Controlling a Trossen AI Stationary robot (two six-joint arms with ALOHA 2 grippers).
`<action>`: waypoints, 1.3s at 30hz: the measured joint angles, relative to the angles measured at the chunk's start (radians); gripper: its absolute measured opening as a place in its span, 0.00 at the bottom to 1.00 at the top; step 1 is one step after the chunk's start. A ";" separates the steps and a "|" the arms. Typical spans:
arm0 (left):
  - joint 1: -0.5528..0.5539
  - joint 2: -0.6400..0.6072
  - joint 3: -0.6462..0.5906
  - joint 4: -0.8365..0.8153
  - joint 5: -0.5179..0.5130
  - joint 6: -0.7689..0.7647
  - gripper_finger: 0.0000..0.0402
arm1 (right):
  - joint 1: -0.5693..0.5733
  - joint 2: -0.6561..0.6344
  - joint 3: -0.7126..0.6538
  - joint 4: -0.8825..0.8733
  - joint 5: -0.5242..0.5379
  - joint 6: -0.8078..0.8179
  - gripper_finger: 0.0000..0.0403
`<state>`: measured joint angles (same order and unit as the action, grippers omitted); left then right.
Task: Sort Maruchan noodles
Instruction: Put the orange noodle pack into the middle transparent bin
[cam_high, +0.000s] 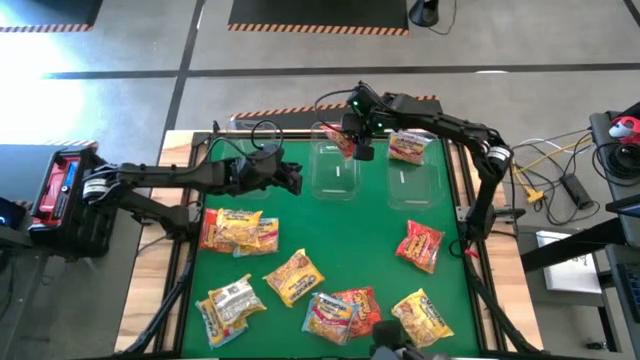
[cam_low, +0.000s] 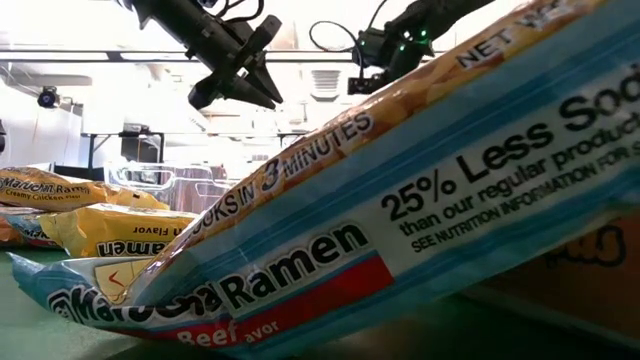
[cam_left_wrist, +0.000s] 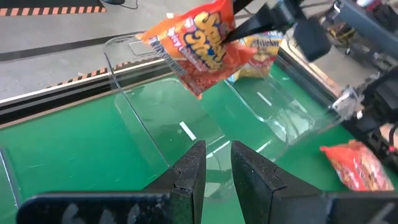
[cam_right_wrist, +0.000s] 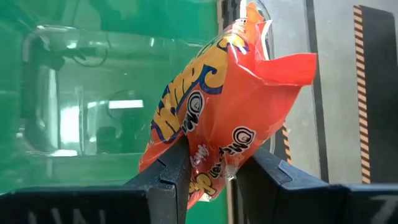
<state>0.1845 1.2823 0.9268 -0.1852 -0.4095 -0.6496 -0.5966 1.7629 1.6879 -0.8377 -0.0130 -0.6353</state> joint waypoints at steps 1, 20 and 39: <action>0.005 0.000 0.000 0.000 0.000 -0.009 0.15 | -0.005 0.013 0.008 -0.001 -0.011 -0.013 0.25; 0.096 0.000 0.000 0.006 0.000 -0.010 0.15 | -0.030 0.109 0.039 -0.025 -0.066 -0.109 0.25; 0.128 0.001 0.000 0.006 0.000 0.013 0.15 | -0.031 0.109 0.039 -0.017 -0.066 -0.244 0.26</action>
<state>0.3126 1.2831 0.9268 -0.1793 -0.4091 -0.6371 -0.6273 1.8721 1.7267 -0.8546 -0.0790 -0.8793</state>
